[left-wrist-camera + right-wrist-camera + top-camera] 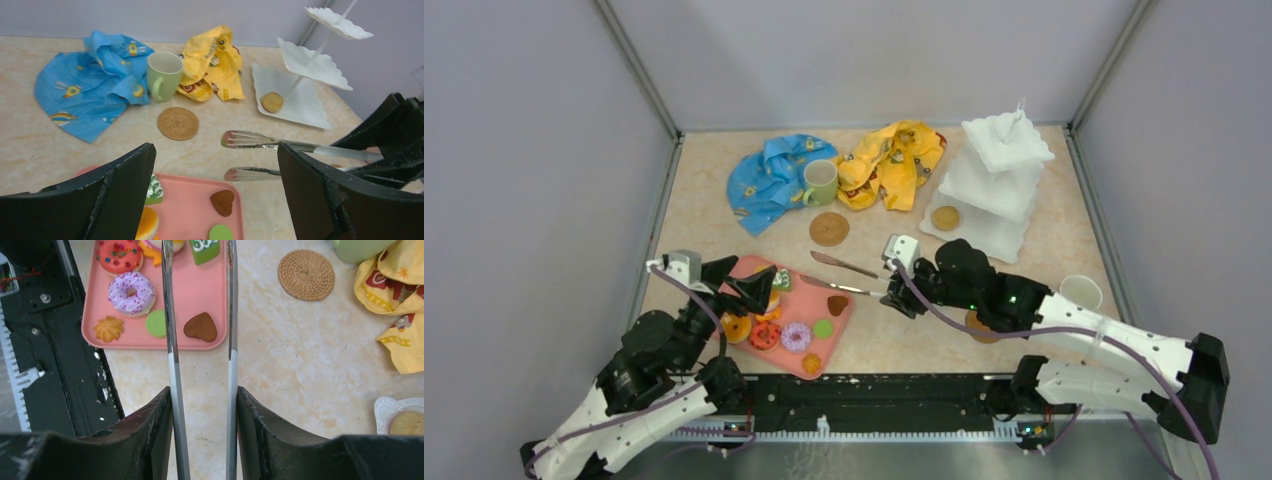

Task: Serve the afternoon tea
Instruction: Adjust the clamp.

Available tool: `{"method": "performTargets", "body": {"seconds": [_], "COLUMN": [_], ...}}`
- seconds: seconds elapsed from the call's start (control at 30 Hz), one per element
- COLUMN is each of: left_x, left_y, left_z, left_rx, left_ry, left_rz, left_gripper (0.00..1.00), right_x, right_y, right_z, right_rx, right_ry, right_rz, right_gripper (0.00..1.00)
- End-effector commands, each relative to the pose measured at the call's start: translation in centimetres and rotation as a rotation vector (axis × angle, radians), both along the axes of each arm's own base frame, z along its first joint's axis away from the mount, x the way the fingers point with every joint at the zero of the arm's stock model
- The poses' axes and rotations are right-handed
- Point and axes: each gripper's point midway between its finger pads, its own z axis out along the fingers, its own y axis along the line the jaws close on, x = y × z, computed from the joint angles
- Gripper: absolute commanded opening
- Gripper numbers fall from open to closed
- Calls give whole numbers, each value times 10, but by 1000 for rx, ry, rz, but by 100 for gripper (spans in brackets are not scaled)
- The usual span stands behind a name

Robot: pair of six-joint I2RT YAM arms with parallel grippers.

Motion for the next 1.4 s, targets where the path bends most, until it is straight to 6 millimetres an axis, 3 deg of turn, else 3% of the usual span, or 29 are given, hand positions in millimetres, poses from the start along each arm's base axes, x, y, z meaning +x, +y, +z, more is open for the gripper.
{"method": "performTargets", "body": {"seconds": [0.0,0.13,0.27,0.37,0.63,0.83,0.9,1.1,1.17,1.27,1.37], "left_x": [-9,-24,-22,-19,1,16,19,29,30,30,31], "left_y": [-42,-83,-102,-112,-108,-111,-113,-123,-126,-129,-128], "left_z": [16,23,20,22,41,36,36,30,31,28,23], "left_rx": [-65,-139,-309,-434,-531,-538,-542,-559,-574,-594,-613], "left_ry": [45,114,280,343,240,225,225,245,244,248,259], "left_rz": [-179,-365,-370,-373,-295,-242,-230,-212,-217,-231,-220], "left_gripper": [99,96,94,97,98,90,91,91,86,67,48], "right_x": [7,-5,1,9,1,-1,-1,0,2,5,7], "right_y": [13,24,22,16,28,30,31,36,36,38,39], "right_z": [65,89,112,116,116,110,106,101,101,99,97], "right_rx": [273,445,603,638,661,668,657,656,666,671,668], "right_ry": [-99,-39,-55,-89,-53,-30,-24,-18,-16,-5,7], "right_rz": [-33,-1,-59,-109,-47,-42,-39,-30,-38,-55,-68], "right_gripper": [0,0,0,0,0,25,28,8,8,9,19]}}
